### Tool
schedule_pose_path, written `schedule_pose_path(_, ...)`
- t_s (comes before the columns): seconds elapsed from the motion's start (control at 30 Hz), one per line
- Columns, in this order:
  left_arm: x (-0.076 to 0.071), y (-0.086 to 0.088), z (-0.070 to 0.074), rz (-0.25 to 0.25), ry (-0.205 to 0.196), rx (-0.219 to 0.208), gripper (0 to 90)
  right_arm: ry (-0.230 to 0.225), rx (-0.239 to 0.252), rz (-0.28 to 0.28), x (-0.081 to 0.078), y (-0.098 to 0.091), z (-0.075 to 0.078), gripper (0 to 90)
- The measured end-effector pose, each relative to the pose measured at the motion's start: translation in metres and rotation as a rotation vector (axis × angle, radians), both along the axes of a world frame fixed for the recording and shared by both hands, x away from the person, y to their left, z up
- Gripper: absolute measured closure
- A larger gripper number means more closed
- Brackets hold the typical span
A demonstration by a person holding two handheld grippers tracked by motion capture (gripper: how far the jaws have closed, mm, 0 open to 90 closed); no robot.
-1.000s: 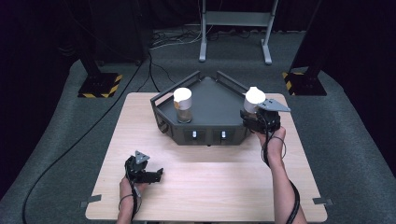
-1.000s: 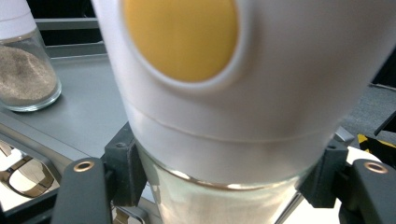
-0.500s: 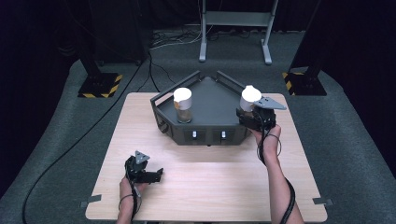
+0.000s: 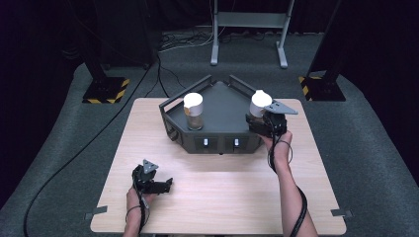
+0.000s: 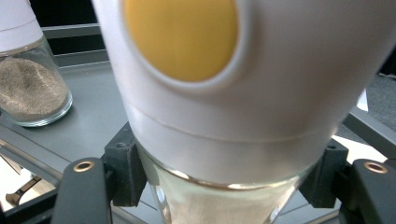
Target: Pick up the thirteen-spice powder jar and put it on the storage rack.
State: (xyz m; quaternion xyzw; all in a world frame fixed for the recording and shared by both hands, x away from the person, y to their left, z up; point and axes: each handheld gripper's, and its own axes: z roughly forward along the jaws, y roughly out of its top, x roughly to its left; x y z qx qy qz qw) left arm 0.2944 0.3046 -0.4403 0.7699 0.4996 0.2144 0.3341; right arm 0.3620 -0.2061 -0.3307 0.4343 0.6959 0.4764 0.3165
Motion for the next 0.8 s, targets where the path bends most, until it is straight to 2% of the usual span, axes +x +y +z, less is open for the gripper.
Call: schedule_pose_path(0.8, 0.000, 0.000, 0.000, -0.002, 0.000, 0.002, 2.5, 0.029, -0.003, -0.007, 0.019, 0.011, -0.006, 30.1)
